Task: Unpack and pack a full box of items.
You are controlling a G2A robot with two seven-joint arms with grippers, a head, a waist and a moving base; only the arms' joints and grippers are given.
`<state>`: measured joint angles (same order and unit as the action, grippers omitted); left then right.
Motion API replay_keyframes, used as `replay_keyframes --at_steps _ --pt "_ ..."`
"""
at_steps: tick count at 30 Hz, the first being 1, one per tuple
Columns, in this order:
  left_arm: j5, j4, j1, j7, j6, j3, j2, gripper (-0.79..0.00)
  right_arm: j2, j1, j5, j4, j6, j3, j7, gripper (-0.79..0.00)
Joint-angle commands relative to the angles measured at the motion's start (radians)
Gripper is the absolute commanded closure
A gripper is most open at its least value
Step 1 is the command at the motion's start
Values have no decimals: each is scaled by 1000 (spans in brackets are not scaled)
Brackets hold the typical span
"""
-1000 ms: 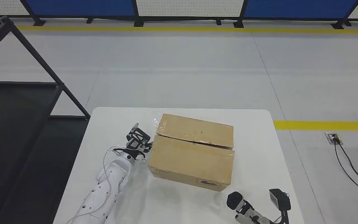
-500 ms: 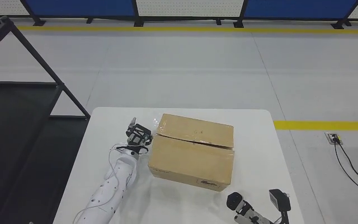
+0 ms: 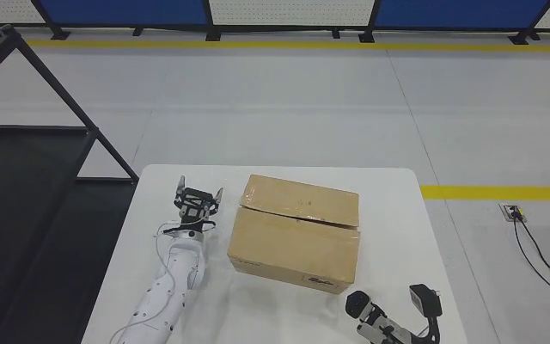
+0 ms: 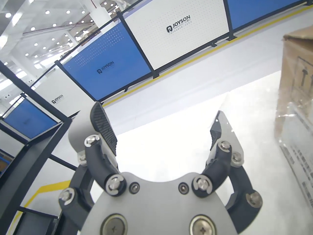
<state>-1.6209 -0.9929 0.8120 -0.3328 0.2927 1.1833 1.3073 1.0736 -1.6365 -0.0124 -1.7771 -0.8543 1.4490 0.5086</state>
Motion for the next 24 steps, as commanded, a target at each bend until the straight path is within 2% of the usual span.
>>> replay_keyframes --at_steps 1,12,24 --pt "-5 -18 6 6 15 16 -2 -785 -1 6 -4 3 2 -2 3 -785" --pt "10 -110 42 35 43 106 -13 -785 -5 18 -16 9 6 -6 10 -785" --pt "-10 -215 149 27 115 192 -23 -785 -9 32 -20 1 16 -8 17 -785"
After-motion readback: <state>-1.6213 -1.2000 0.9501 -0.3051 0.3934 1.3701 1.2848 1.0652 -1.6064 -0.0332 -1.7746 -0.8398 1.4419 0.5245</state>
